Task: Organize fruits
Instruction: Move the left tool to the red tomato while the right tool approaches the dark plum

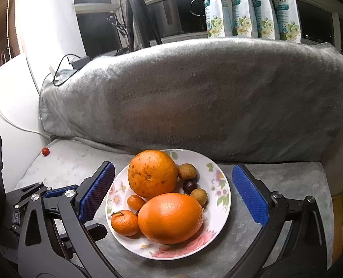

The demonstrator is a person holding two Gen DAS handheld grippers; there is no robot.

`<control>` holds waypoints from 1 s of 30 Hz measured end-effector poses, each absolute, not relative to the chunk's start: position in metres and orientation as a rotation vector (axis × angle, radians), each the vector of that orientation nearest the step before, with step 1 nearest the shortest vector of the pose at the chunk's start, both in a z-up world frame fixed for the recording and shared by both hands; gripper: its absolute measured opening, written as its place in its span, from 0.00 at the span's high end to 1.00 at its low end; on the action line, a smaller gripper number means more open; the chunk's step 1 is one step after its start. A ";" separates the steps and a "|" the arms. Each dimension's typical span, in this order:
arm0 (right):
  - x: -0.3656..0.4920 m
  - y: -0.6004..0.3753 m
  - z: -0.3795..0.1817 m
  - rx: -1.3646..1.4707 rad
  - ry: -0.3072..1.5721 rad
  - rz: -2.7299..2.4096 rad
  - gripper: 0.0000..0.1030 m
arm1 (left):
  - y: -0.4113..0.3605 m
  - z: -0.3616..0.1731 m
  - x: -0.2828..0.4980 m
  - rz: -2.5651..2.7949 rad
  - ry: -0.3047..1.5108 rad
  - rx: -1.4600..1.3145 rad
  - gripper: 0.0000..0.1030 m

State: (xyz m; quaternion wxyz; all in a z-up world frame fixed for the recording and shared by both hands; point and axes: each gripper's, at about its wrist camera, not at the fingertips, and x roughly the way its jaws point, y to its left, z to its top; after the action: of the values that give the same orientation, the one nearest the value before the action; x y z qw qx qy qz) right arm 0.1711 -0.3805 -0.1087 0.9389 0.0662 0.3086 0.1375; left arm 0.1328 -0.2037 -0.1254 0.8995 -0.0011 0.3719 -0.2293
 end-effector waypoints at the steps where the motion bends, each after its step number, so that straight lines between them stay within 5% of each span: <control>1: 0.169 -0.380 -0.108 0.135 0.622 0.277 0.00 | -0.202 -0.125 0.132 -0.472 0.768 -0.003 0.23; 30: 0.144 -0.331 -0.087 0.038 0.624 0.292 0.00 | -0.139 -0.094 0.105 -0.373 0.683 -0.042 0.23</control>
State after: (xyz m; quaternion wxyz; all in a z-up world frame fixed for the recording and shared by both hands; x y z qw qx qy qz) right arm 0.1435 -0.3312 -0.0872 0.9410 0.0186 0.3060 0.1432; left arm 0.1051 -0.1390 -0.0940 0.9251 -0.0206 0.3328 -0.1816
